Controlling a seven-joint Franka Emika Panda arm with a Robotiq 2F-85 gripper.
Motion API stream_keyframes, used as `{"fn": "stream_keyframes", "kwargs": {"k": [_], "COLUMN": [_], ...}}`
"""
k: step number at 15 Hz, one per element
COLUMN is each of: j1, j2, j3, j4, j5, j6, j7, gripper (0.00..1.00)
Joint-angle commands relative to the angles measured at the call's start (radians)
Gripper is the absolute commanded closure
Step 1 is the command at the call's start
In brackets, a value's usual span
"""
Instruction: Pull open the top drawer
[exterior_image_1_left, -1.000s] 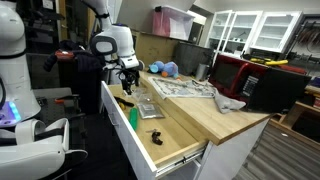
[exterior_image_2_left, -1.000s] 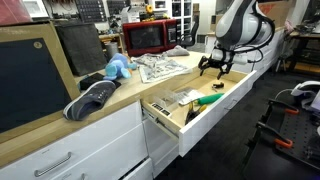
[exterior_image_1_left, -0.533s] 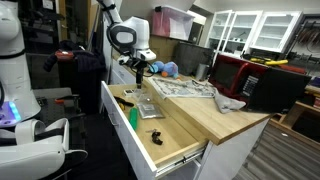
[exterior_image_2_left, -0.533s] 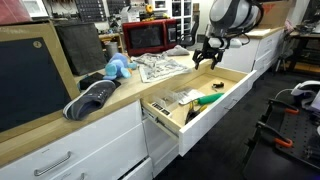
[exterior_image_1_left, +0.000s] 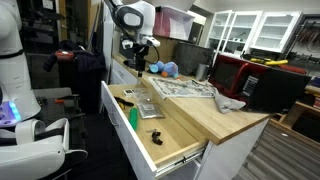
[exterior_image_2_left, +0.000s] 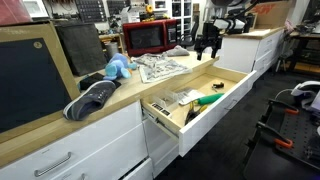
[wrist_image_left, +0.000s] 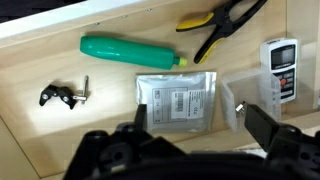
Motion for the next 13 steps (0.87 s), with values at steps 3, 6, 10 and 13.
{"fn": "stream_keyframes", "kwargs": {"k": [3, 6, 10, 13], "j1": [-0.035, -0.031, -0.037, -0.04], "j2": [-0.13, -0.205, -0.142, -0.131], "j3": [0.037, 0.051, 0.052, 0.051], "j4": [-0.019, -0.059, -0.021, -0.02], "j5": [-0.03, -0.005, -0.015, -0.015], "j6": [-0.158, -0.183, -0.157, -0.156], "j7": [-0.071, -0.023, -0.044, -0.044], "gripper": [0.0, 0.0, 0.0, 0.0]}}
